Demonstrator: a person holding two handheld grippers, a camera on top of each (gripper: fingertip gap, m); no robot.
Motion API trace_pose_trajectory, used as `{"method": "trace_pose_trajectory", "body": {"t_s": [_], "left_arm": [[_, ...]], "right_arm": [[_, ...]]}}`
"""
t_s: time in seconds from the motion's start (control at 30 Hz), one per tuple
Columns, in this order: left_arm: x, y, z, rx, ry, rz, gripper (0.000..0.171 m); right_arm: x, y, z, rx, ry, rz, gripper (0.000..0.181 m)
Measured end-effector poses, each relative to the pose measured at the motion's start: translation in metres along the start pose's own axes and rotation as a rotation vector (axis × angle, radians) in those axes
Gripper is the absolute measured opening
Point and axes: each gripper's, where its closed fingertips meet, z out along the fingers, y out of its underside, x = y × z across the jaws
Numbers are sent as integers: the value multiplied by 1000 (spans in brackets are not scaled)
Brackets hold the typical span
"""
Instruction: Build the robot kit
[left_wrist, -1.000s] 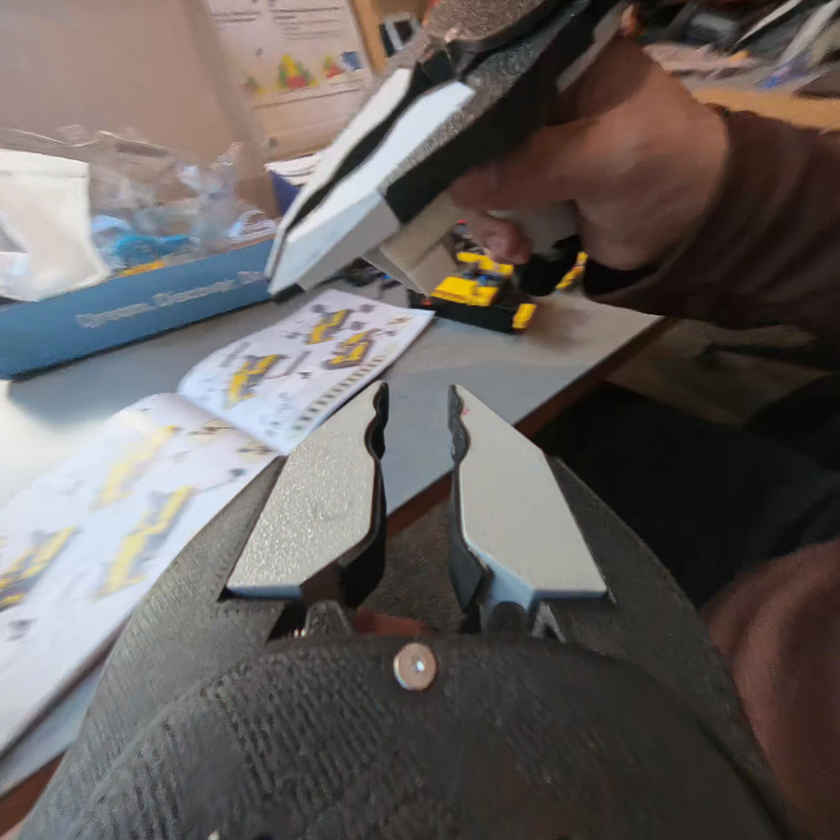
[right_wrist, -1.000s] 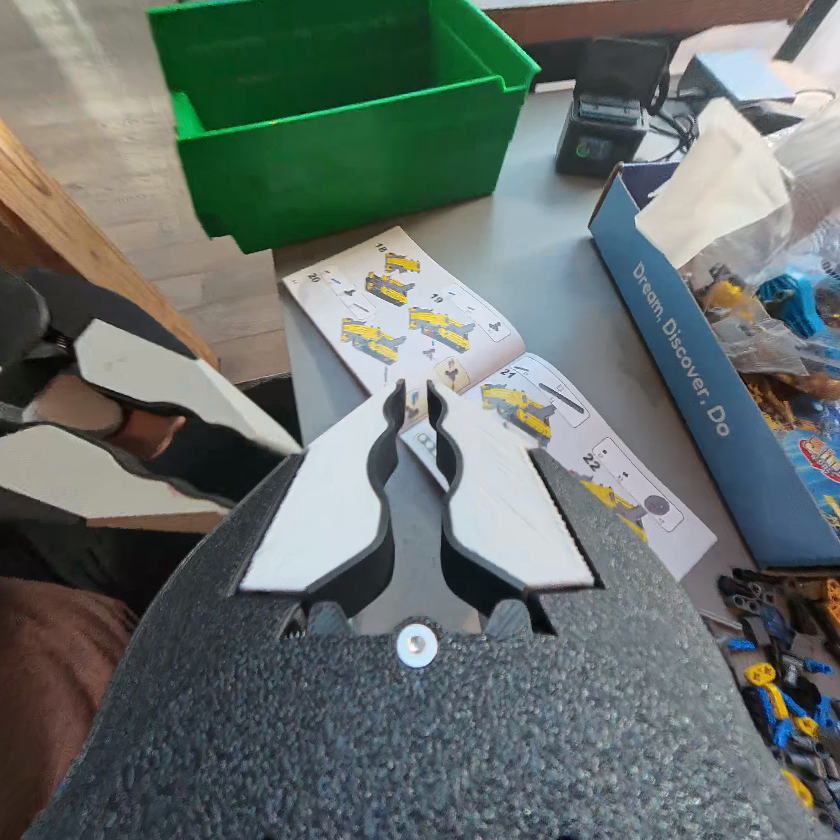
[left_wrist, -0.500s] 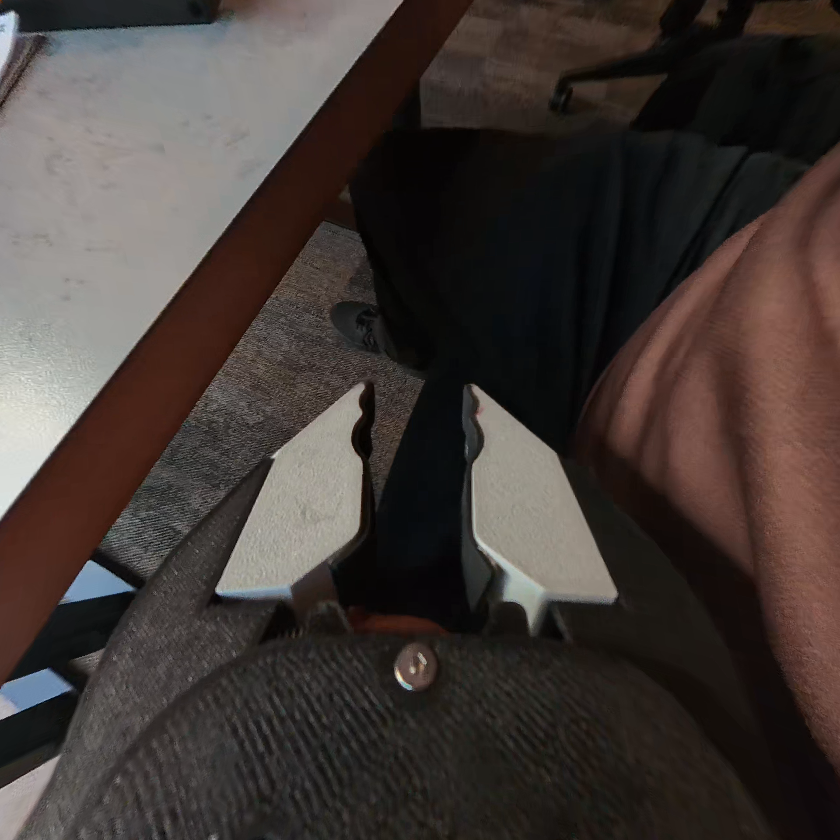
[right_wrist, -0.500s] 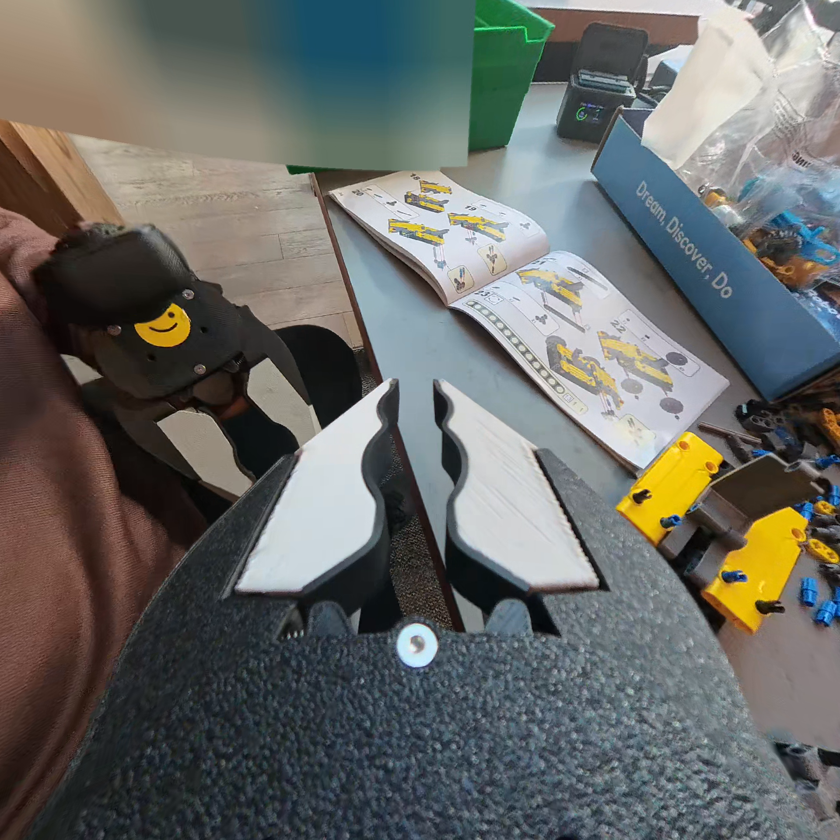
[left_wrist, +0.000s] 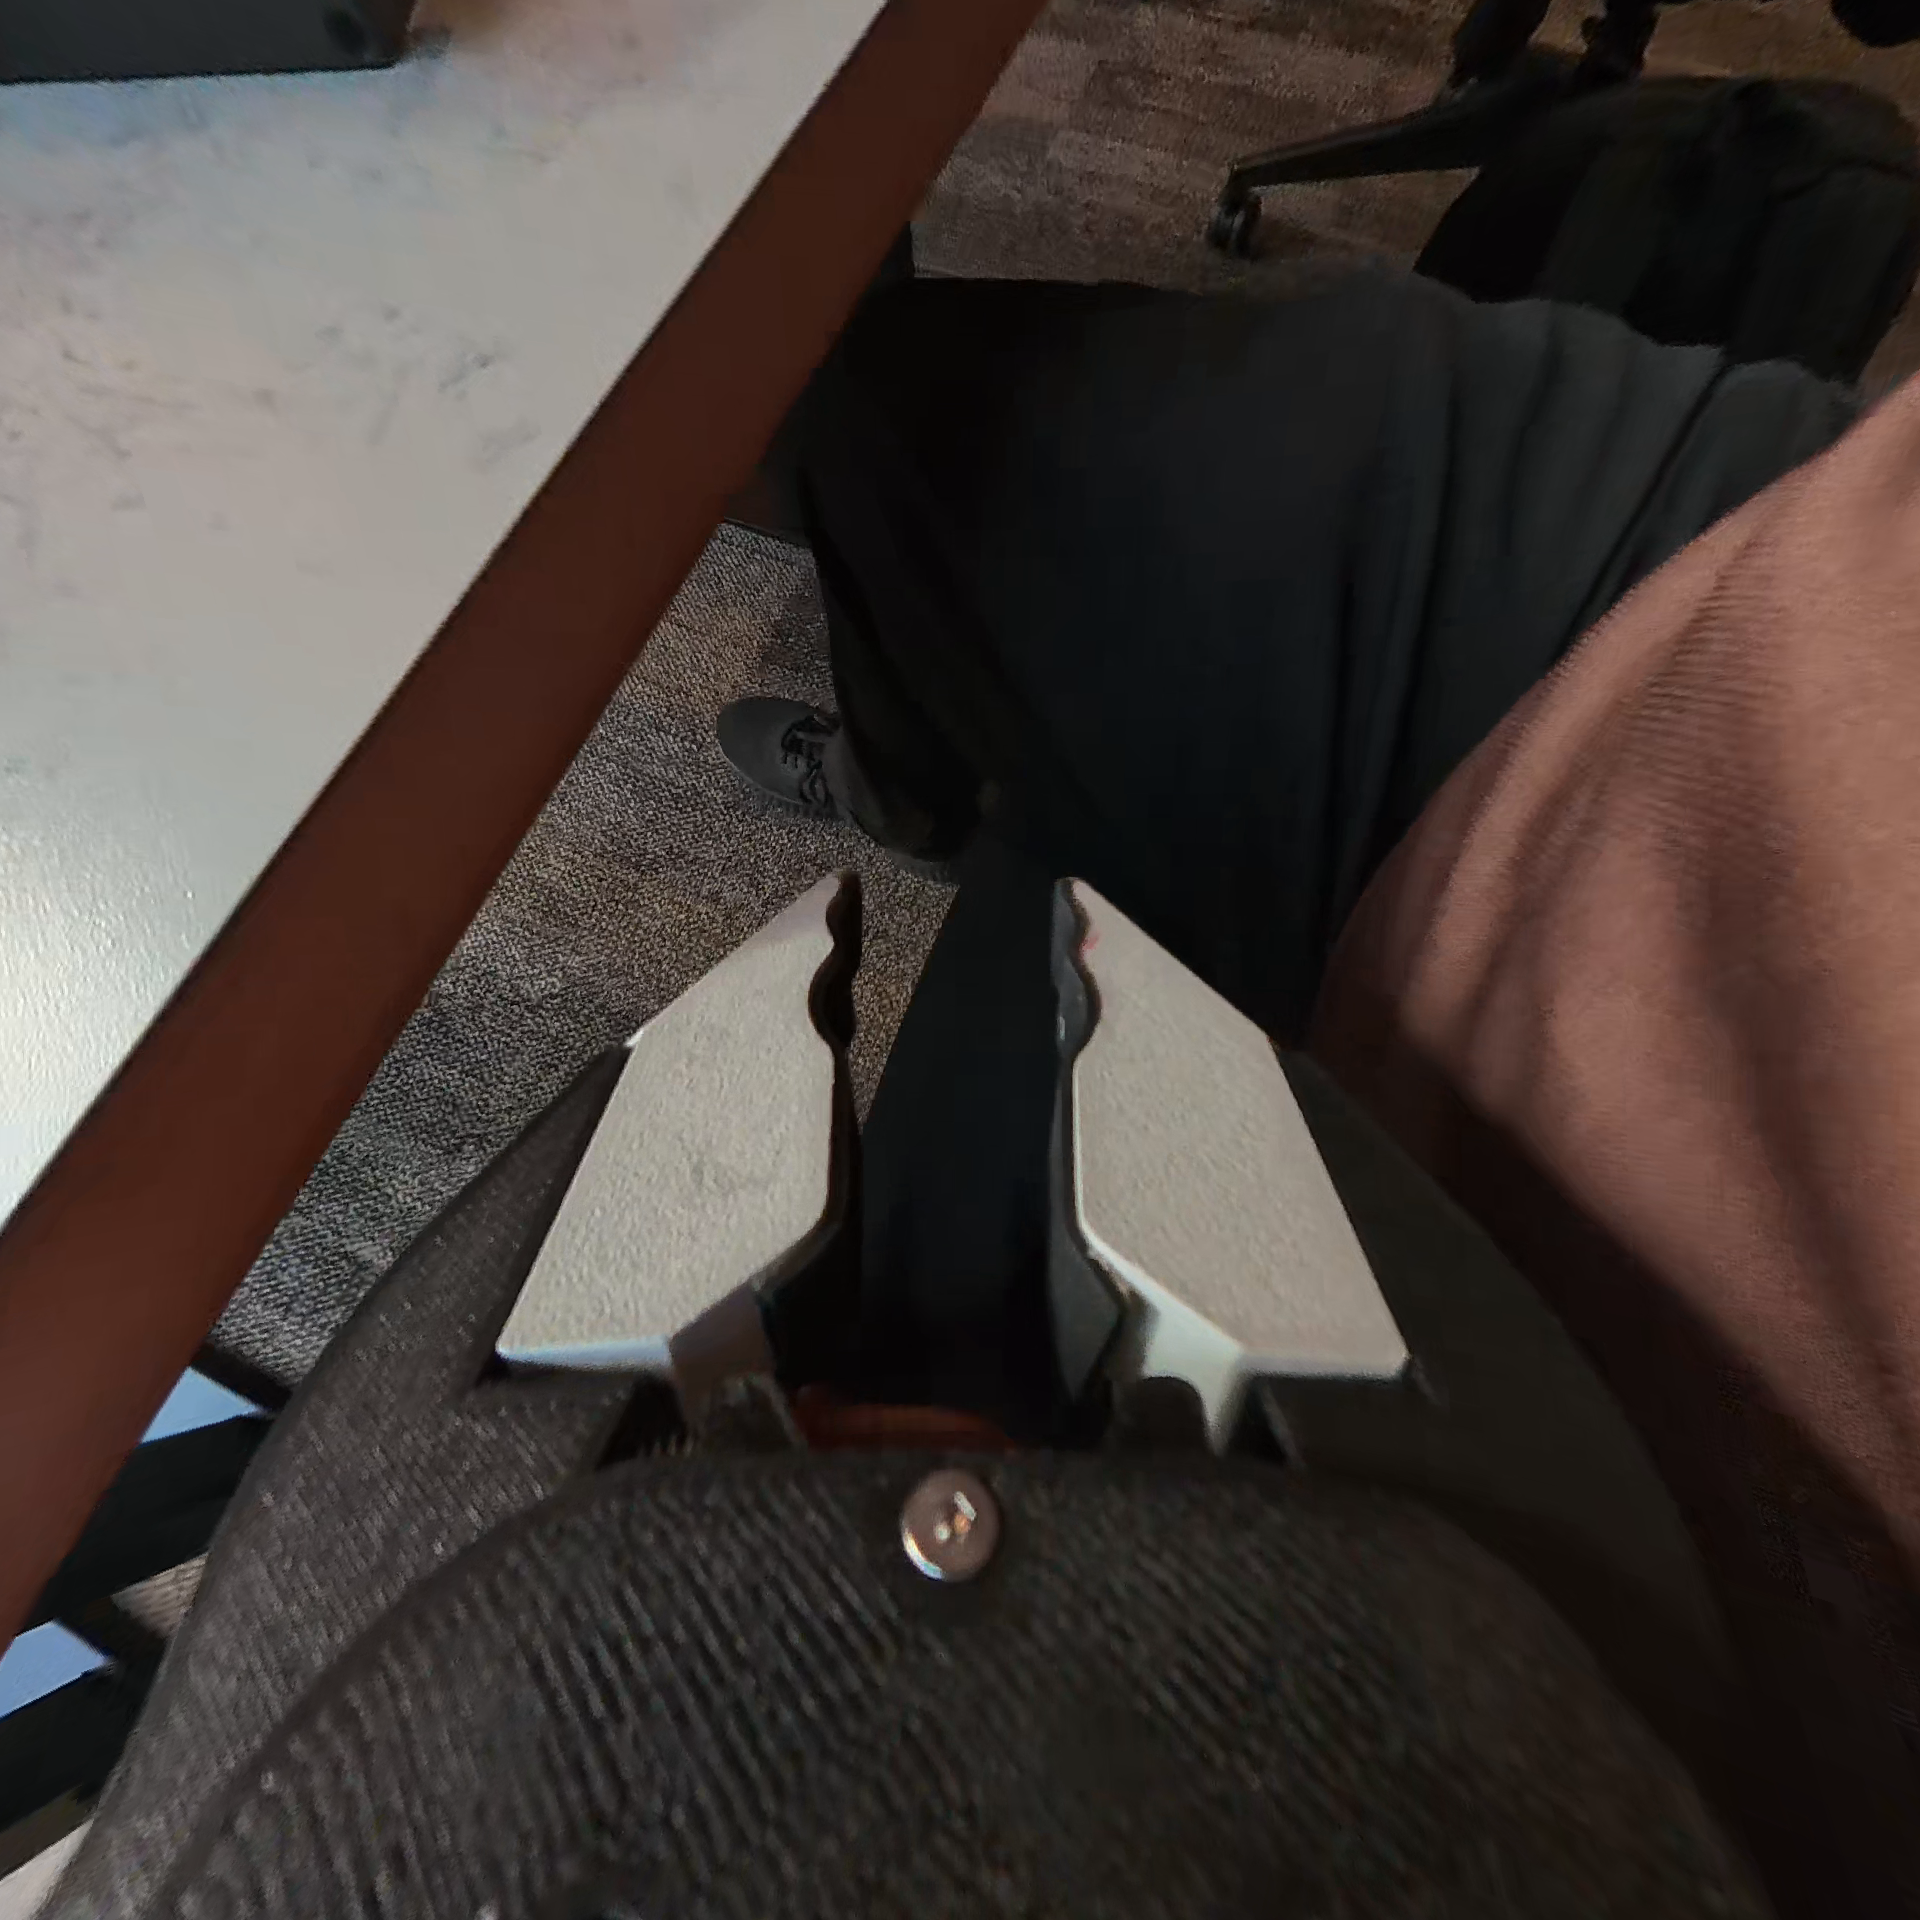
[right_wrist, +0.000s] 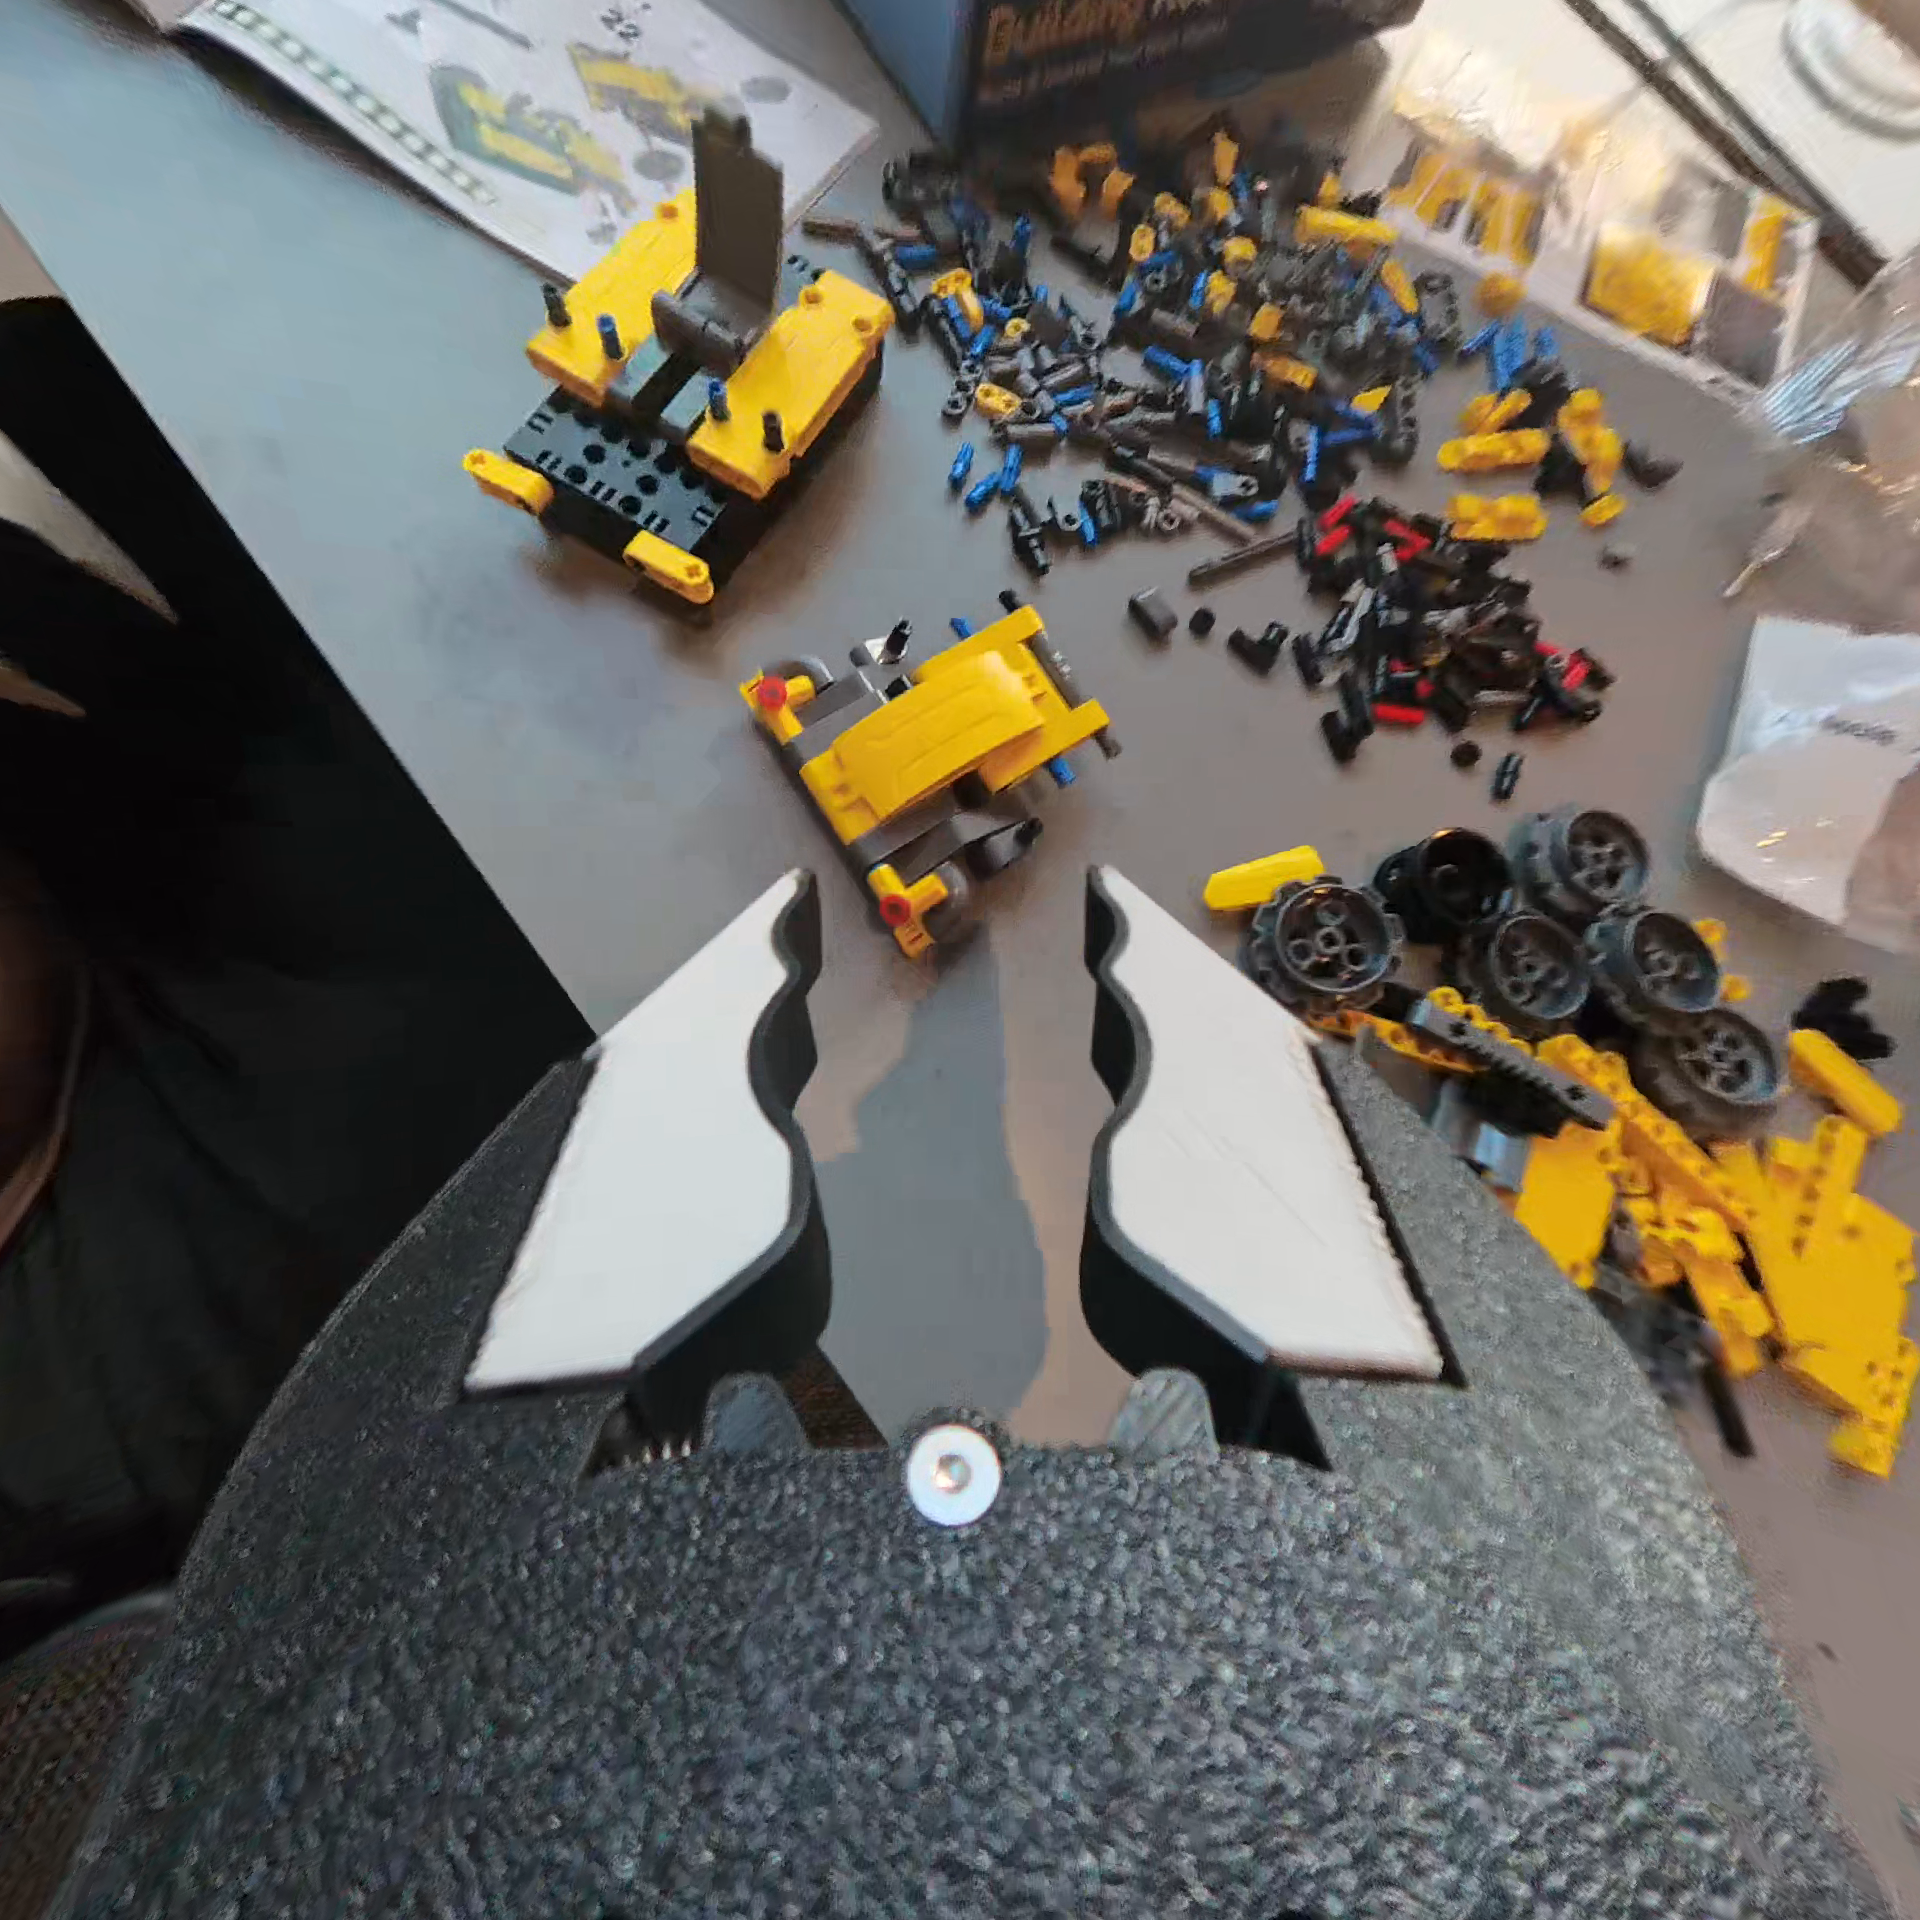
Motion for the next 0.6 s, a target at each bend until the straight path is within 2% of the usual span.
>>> {"method": "trace_pose_trajectory", "body": {"t_s": [0.1,0.17,0.3,0.37,0.47,0.6], "left_arm": [[-8,-3,6,6,-24,-43,34],[-12,-1,10,-8,-39,-55,34],[-8,-2,14,-6,-42,-71,34],[0,-1,17,-8,-19,-61,34],[9,0,22,-24,-12,14,34],[22,3,26,-31,29,61,35]], "right_arm": [[-4,9,21,-18,-53,-33,53],[-6,15,35,-66,-85,-95,73],[1,19,56,-115,-154,-126,81],[8,13,61,-112,-165,-147,94],[7,1,65,-89,-214,-240,96],[0,-2,72,-165,-300,-315,99]]}}
